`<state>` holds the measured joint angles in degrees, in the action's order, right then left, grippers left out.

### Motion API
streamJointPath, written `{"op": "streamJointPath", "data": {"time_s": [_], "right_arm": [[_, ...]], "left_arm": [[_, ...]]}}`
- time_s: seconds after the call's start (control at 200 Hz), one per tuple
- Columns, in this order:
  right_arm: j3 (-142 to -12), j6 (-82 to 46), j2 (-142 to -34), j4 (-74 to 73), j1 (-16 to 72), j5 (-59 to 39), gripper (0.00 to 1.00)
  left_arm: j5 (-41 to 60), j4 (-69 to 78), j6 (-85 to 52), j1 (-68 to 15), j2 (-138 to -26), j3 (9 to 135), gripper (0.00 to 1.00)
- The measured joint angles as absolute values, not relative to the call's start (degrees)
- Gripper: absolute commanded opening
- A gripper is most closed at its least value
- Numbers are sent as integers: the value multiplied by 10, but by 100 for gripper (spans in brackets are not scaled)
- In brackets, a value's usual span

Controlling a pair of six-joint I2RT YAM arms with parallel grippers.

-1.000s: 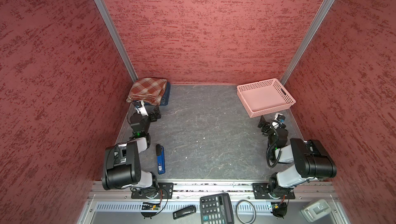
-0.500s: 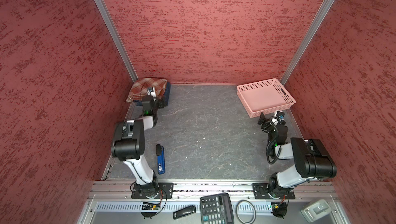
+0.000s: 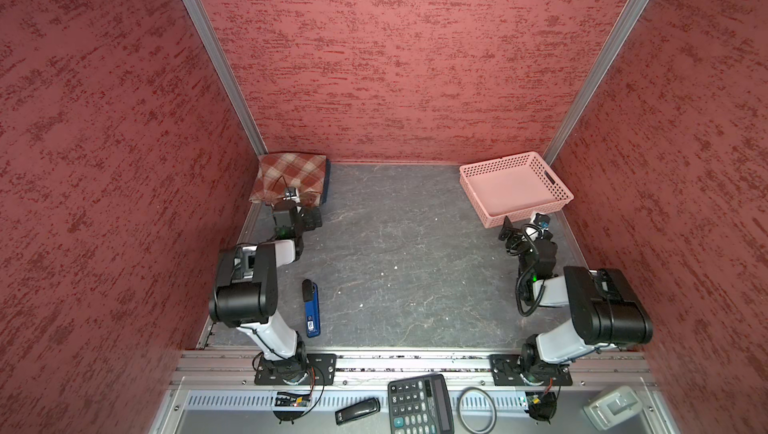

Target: Fold and stack the skirts

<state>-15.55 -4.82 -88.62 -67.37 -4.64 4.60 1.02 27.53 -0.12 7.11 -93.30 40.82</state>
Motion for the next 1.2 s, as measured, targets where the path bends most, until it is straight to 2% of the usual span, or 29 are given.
{"op": "streamJointPath", "data": {"time_s": [0.215,0.381,0.496,0.601,0.721,0.791,1.202], "right_arm": [[-156,-46,-886,-674,-46,46,99],[-156,-45,-886,-674,-46,46,99],[-154,-45,-886,-675,-46,46,99],[-148,-45,-886,-678,-46,46,99],[-145,-45,-886,-679,-46,47,99],[-145,-45,-886,-679,-46,47,99],[-145,-45,-886,-677,-42,52,99]], "left_arm": [[58,262,-27,55,-840,404,100],[49,283,-28,49,-765,322,100],[39,294,-26,50,-776,298,100],[5,324,-10,6,-802,267,100],[-18,453,-5,-7,-863,212,100],[-30,464,-9,5,-881,190,100],[-60,515,-15,9,-885,204,100]]}}
